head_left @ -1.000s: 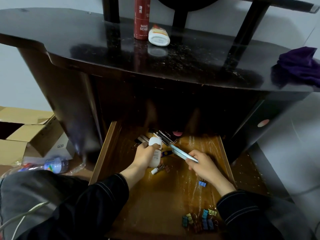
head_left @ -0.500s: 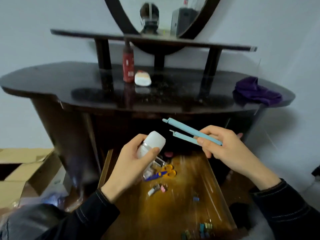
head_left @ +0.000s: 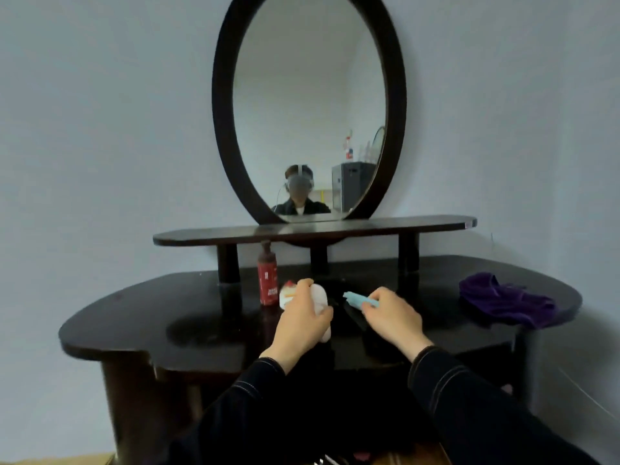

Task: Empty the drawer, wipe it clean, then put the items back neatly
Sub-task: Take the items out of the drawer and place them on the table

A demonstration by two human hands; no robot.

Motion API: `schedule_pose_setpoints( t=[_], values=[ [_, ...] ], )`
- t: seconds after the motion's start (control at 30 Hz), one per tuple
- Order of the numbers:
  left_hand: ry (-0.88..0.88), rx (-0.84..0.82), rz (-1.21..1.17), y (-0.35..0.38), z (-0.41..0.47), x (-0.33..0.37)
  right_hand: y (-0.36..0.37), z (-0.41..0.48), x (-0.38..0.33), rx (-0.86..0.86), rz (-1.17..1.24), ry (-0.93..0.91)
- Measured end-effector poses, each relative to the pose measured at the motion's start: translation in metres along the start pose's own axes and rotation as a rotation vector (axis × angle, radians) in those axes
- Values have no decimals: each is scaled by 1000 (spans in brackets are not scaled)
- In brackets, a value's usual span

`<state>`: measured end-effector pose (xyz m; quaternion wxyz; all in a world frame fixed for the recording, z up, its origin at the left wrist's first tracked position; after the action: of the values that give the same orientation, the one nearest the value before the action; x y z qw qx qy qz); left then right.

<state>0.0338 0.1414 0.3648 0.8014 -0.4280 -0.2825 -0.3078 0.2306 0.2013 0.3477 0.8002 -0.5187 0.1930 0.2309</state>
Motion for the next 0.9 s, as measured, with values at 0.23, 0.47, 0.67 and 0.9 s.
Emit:
schedule_pose_setpoints(
  t=[0.23,0.47,0.67,0.9],
  values=[
    [73,81,247,7,10,-12,6,-11,-19,-93,-10,-198],
    [308,-70,383,21,0,0,5,-13,-26,-171,118,-227],
    [364,-80,447,29,14,3,5,-11,-25,-145,170,-205],
    [332,137,576,6,27,-1,19,-23,-43,-192,-139,-446]
  ],
)
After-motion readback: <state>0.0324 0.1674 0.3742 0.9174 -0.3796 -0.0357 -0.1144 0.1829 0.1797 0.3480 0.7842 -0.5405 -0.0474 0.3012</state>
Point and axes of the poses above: each hand's wrist, its own z-axis towards the middle knuckle, its own y-axis out of the palm, x = y × z, the point moved 8 cm from there along z, towards the middle knuckle, and after that the axes turned 4 degrees about x, right-handed, at the moved point
